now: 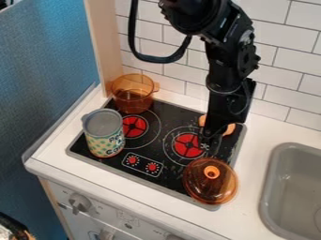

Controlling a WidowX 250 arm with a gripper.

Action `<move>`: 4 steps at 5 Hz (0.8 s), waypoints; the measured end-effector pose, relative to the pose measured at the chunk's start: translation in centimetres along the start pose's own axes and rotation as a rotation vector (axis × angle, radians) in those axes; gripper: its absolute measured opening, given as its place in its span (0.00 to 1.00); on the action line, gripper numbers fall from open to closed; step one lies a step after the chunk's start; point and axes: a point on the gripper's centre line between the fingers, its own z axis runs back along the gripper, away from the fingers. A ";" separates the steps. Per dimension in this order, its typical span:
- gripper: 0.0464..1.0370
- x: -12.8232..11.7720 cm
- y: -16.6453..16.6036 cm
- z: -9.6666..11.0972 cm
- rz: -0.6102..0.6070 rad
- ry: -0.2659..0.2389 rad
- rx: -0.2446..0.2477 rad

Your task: Move the glass pot and put it in the right burner

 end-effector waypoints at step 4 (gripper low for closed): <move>0.96 -2.8 -1.2 0.0 0.138 0.018 -0.032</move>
